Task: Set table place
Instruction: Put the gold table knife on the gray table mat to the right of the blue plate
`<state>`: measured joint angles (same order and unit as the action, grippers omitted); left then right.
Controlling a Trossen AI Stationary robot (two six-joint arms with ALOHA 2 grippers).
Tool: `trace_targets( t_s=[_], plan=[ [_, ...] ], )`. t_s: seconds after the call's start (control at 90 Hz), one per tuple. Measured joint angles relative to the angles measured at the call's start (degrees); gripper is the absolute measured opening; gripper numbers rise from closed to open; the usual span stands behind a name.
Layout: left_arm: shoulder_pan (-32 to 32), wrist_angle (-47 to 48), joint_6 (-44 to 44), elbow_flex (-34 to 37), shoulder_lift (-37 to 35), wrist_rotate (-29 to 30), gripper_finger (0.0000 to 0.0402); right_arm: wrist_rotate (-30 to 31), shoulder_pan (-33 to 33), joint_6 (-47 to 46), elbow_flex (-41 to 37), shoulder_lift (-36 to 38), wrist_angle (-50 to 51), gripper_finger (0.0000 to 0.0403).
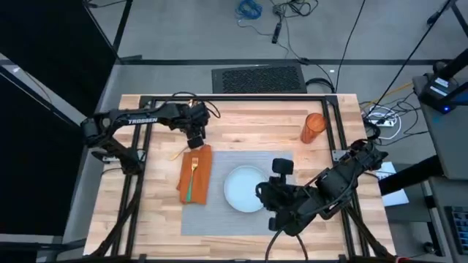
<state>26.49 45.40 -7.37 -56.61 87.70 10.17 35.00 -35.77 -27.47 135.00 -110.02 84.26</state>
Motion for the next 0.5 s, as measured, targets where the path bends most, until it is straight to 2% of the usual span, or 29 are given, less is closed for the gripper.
trace_targets(
  t_s=[0.122, 0.256, 0.378, 0.5],
  plan=[
    [2.3, -0.1, 1.6, 0.1, 2.7, -0.3, 0.0105, -0.8, 0.0, 0.8, 0.0, 0.0, 2.7, 0.0086],
    [4.5, 0.0, 2.5, 0.1, 8.2, -3.9, 0.0105, -0.8, 0.0, 1.1, 0.0, 0.0, 3.9, 0.0086],
    [4.7, 1.4, 2.5, 0.0, 12.4, -4.7, 0.0105, -0.8, 0.0, 1.2, 0.0, 0.0, 3.9, 0.0086],
    [4.7, 2.0, 2.6, -0.3, 13.5, -5.6, 0.0105, -0.8, 0.0, 1.2, 0.0, 0.0, 4.7, 0.0086]
  ],
)
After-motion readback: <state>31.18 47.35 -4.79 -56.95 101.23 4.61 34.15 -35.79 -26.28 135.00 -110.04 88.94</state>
